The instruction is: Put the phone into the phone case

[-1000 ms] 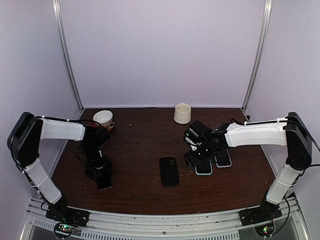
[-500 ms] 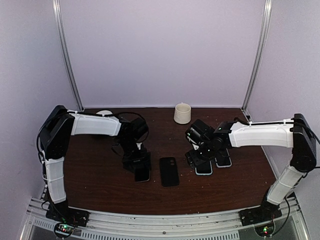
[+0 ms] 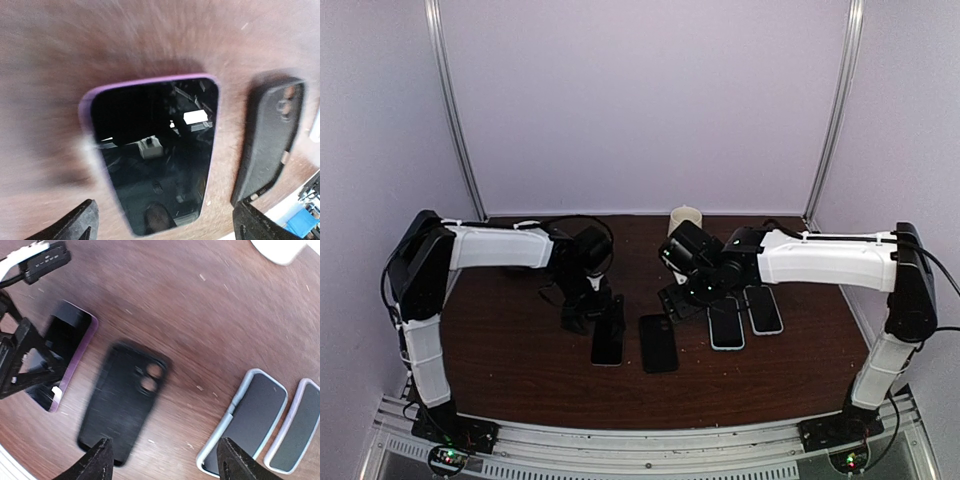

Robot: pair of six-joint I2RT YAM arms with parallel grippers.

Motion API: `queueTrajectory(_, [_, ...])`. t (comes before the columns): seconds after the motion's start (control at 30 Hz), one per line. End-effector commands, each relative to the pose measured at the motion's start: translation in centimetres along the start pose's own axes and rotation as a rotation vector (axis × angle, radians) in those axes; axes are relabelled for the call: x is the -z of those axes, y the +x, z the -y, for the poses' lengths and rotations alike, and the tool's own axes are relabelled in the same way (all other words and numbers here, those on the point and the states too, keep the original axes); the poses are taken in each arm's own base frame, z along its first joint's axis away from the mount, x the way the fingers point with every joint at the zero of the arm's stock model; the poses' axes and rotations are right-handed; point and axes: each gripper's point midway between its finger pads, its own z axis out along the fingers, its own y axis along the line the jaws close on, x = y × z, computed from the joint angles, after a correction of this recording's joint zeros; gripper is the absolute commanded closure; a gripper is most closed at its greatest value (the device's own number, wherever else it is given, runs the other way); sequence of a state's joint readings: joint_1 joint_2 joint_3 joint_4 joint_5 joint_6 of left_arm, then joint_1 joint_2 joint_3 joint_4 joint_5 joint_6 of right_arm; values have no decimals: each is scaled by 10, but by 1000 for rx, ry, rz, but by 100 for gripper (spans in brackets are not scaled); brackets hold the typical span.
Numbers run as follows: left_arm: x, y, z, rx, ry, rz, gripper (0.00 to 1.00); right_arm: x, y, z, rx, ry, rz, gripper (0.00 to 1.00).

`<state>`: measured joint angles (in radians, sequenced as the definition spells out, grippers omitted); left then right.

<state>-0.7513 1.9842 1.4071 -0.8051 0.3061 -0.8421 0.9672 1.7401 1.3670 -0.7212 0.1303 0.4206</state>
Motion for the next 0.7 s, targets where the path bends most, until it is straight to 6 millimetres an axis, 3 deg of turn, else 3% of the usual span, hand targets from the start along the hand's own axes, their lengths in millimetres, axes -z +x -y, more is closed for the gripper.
queueTrajectory(0.0, [71,-29,-23,-37,21,217,2,5,-32,-38,-41,-78,113,28])
queueTrajectory(0.17, [112,-27,-106,43,-71,246,3,-18,-49,-94,-46,-109,150,24])
queueTrajectory(0.23, [128,-27,-137,64,-181,268,2,-36,-45,-112,11,-51,116,2])
queueTrajectory(0.27, [135,-26,-147,85,-231,285,2,-41,-47,-119,42,-17,112,1])
queueTrajectory(0.4, [138,-29,-143,93,-189,347,2,-60,-43,-136,145,118,97,1])
queueTrajectory(0.67, [125,-27,-122,53,-40,295,2,-88,-20,-154,192,156,22,1])
